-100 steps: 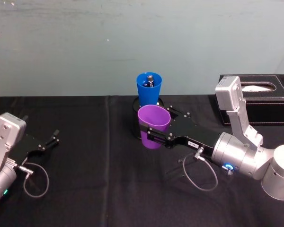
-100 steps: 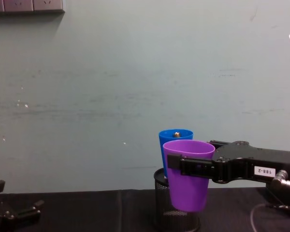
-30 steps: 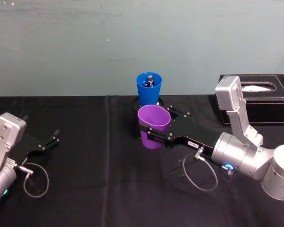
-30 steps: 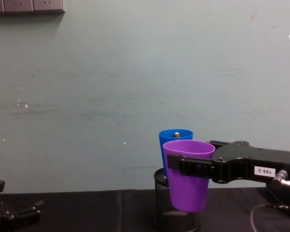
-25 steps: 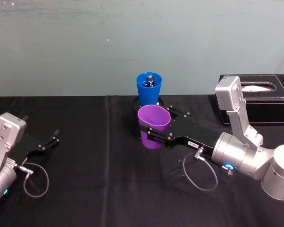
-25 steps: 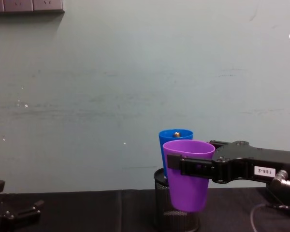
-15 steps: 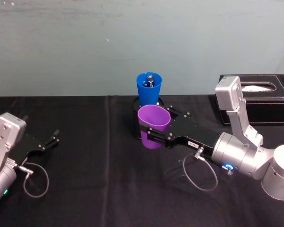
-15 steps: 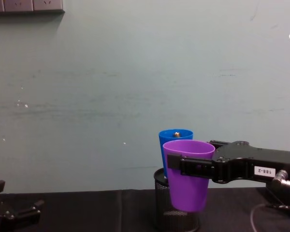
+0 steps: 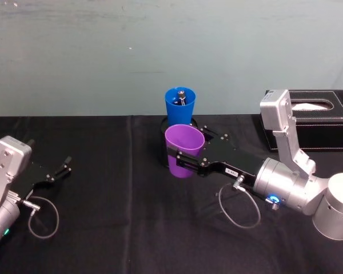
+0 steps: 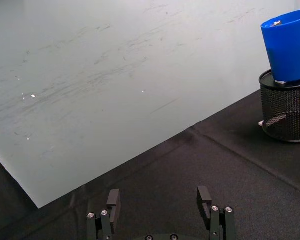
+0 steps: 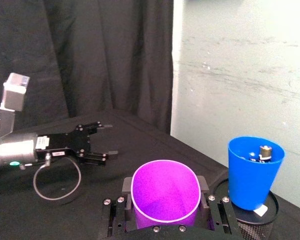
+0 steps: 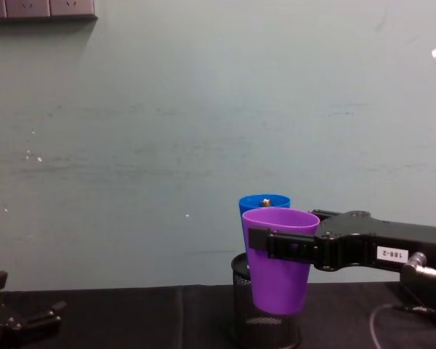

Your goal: Pick up one cup with a gripper and tap it against the other cup.

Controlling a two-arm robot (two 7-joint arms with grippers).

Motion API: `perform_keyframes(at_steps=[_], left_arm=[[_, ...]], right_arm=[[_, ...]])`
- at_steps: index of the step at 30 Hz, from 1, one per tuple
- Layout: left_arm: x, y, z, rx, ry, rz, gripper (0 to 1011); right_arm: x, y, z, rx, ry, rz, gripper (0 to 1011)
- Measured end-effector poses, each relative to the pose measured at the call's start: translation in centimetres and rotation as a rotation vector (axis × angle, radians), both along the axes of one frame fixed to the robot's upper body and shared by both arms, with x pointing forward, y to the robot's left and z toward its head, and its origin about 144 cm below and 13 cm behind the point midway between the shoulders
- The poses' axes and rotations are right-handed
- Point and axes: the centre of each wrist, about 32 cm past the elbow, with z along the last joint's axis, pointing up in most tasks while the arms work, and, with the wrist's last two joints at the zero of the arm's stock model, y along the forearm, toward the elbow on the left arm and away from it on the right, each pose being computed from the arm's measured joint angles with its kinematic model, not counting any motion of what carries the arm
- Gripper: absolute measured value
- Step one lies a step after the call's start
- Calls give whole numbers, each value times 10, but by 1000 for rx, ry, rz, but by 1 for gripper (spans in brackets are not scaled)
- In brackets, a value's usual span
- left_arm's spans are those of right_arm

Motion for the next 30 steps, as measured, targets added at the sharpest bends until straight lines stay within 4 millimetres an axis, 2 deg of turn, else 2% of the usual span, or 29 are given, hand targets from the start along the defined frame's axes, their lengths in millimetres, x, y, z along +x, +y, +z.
perform_keyframes(at_steps=[15,30], left_arm=[[0,0,0,0,0,0,1000],[0,0,0,0,0,0,1000]], right_arm=[[27,10,-14,-10,20,-31,739],[50,16,-7,-59,-9,-33,739]])
